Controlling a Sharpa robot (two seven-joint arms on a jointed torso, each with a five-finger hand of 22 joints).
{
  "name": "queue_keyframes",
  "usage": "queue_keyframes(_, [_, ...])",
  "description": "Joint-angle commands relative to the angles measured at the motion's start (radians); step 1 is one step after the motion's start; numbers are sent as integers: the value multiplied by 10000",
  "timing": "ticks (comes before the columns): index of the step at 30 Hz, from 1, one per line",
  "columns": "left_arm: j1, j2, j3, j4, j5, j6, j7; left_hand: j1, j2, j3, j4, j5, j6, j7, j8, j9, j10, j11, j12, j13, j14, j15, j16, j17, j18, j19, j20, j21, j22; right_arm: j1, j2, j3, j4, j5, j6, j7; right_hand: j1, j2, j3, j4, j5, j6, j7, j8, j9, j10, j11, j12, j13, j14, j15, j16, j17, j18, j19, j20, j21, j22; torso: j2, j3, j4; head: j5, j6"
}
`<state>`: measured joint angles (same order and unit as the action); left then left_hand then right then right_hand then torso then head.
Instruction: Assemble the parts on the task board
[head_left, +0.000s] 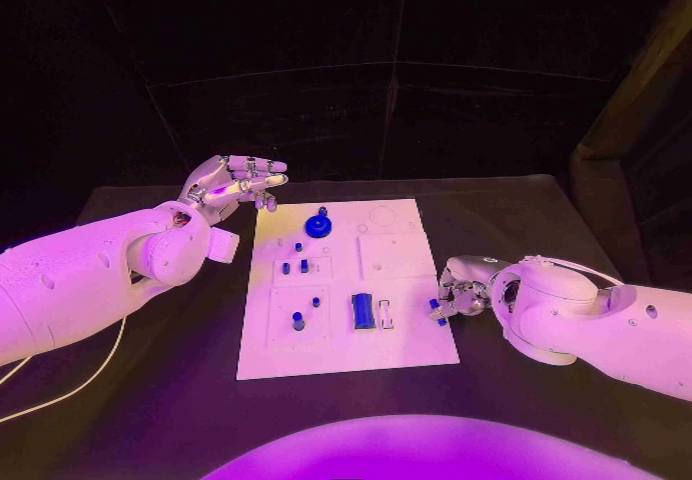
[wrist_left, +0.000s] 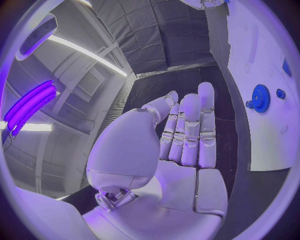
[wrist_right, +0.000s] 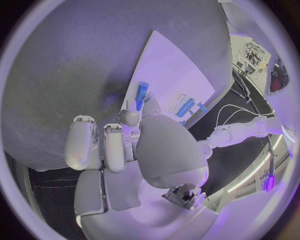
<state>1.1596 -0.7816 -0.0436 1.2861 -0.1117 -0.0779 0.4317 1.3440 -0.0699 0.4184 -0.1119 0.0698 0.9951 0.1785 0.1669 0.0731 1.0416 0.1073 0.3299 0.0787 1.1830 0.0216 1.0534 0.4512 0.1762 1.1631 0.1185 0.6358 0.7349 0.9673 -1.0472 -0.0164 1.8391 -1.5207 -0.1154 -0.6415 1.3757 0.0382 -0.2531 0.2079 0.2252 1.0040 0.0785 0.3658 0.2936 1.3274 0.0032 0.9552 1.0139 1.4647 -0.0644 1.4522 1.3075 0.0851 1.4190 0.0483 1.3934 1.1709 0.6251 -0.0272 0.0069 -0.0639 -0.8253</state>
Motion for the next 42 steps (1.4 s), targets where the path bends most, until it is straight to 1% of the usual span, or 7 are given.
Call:
queue_keyframes(1, [11,2,5,5,34,116,56,-24,61,-61,-7,47,-6,37,45,-12,-57,18,32,-10,-84,2,-60,-11,69,-81,17,-33,-12,-32,71,-23,-45,-128,281,-61,417,139,157,-224,21,79,-37,-85,6,-3,-84,-53,0,608,-82,-55,208,-100,17,-95,-49,11,-11,-3,24,2,-22])
queue_keyframes(6, [10,3,5,5,34,115,56,-24,61,-61,-7,47,-6,37,45,-12,-57,18,32,-10,-84,2,-60,-11,69,-81,17,-33,-12,-34,178,-23,-134,-165,305,-72,1094,503,638,-620,-229,46,-48,-213,11,-62,-107,-184,-56,609,-107,-61,218,-101,20,-128,-56,13,-19,-6,43,1,-26])
queue_keyframes(14, [8,2,5,1,34,120,52,-24,61,-61,-7,47,-6,37,45,-12,-57,18,32,-10,-84,2,-60,-11,69,-81,17,-33,-12,-36,240,-23,-87,24,27,-40,1695,703,1464,-1039,-251,36,-20,-453,-44,-146,-99,-350,-115,610,-108,-67,234,-107,26,-142,-63,22,-25,-4,41,33,-26])
queue_keyframes(23, [-2,7,4,3,34,121,47,-24,61,-61,-7,47,-6,37,45,-12,-57,18,32,-10,-84,2,-60,-11,69,-81,17,-33,-12,-32,83,-18,389,461,-1238,182,994,220,1705,-696,-163,74,31,-693,-120,-61,-52,-333,-84,614,-58,-72,244,-110,40,-93,-57,45,-36,-15,81,24,-7])
queue_keyframes(28, [-3,14,4,8,34,121,47,-24,61,-61,-7,47,-6,37,45,-12,-57,18,32,-10,-84,2,-60,-11,69,-81,17,-33,-12,-28,79,-16,610,571,-1706,257,526,-131,1752,-413,147,176,28,-773,-129,25,-47,-265,-24,627,-56,-52,291,-113,59,-84,-40,85,-29,-14,96,57,4])
queue_keyframes(35, [-4,-2,4,23,34,115,47,-29,67,-67,-8,49,-14,34,55,-14,-68,16,50,-14,-87,2,-58,-25,70,-81,19,-43,-19,-27,268,-16,638,765,-1892,302,281,-336,1845,-235,663,322,-10,-811,-105,108,-76,-213,33,632,-77,-50,303,-113,71,-100,-30,109,-26,-20,76,109,-12])
queue_keyframes(42, [-3,-19,4,40,34,106,45,-29,67,-67,-8,49,-14,34,55,-14,-68,16,50,-14,-87,2,-58,-25,70,-81,19,-43,-19,-26,511,-16,559,845,-1975,266,264,-369,1938,-197,908,415,-45,-820,-87,153,-104,-176,80,639,-99,-36,334,-115,78,-118,-25,123,-28,-14,64,141,-16])
